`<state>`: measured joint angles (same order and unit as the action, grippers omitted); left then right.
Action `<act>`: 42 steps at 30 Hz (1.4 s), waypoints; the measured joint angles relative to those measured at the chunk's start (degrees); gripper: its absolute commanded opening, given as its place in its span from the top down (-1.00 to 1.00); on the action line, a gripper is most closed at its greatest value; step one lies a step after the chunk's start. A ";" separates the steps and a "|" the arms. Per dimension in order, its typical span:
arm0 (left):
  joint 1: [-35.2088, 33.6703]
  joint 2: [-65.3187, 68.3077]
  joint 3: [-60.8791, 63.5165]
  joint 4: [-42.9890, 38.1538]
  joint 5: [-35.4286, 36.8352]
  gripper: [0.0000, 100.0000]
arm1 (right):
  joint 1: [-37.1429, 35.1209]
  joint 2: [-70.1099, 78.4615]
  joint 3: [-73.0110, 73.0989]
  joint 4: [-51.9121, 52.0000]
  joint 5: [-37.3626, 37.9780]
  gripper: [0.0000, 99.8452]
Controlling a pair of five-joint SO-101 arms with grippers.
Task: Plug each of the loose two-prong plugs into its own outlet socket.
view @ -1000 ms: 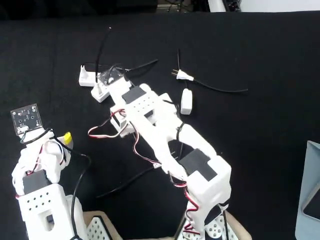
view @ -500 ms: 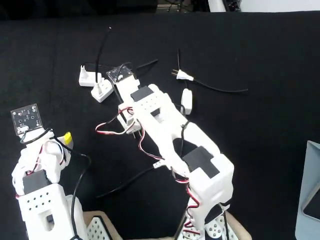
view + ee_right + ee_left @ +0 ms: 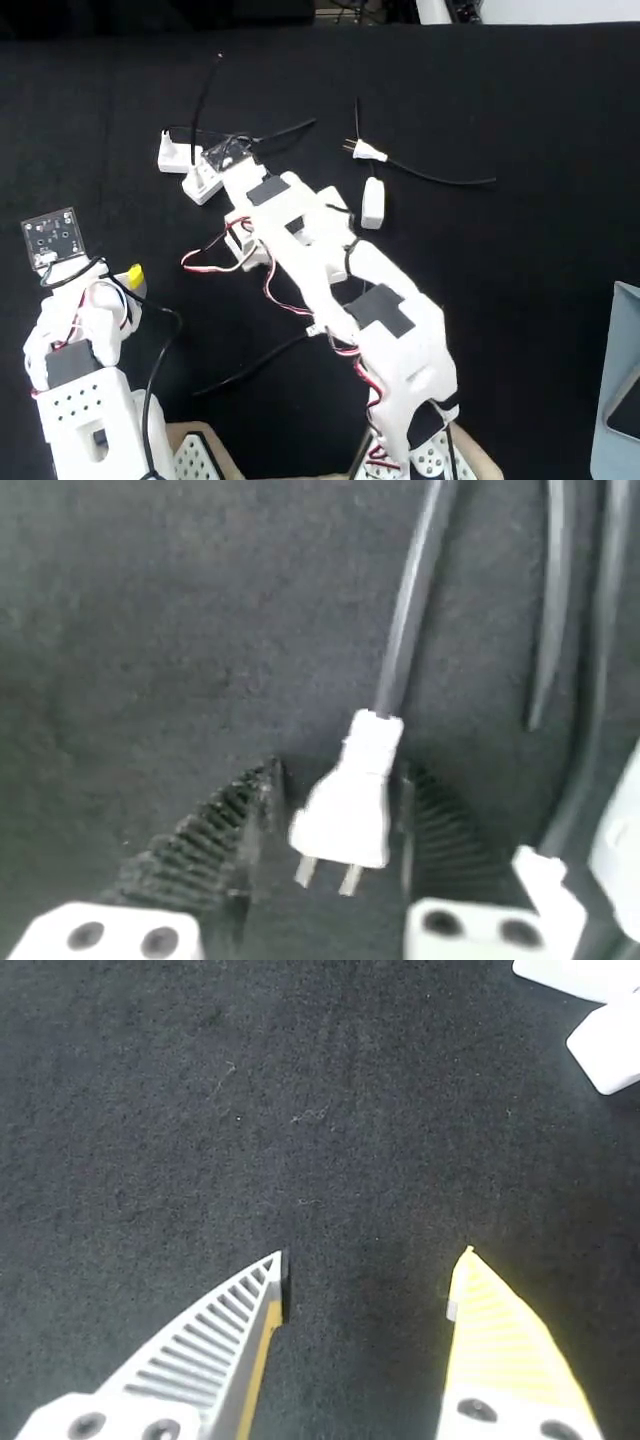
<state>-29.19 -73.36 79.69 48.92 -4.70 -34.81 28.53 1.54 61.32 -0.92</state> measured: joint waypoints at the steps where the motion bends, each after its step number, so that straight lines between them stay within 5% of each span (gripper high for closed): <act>1: 0.00 0.00 0.00 0.00 0.00 0.47 | 0.09 0.09 -0.09 0.00 0.00 0.83; 11: 0.00 0.00 0.00 0.00 0.00 0.47 | 0.18 -1.14 -0.18 0.00 0.00 0.83; 17: 0.00 0.00 0.00 0.00 0.00 0.47 | -0.26 -4.13 -0.18 3.69 0.18 0.62; 27: 0.00 0.00 0.00 0.00 0.00 0.47 | -4.84 -7.74 1.67 6.86 0.18 0.65; 42: 0.00 0.00 0.00 0.00 0.00 0.47 | -1.93 -10.02 10.29 -0.79 0.18 0.65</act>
<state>-29.19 -73.36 79.69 48.92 -4.70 -36.75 18.51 11.82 60.53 -0.75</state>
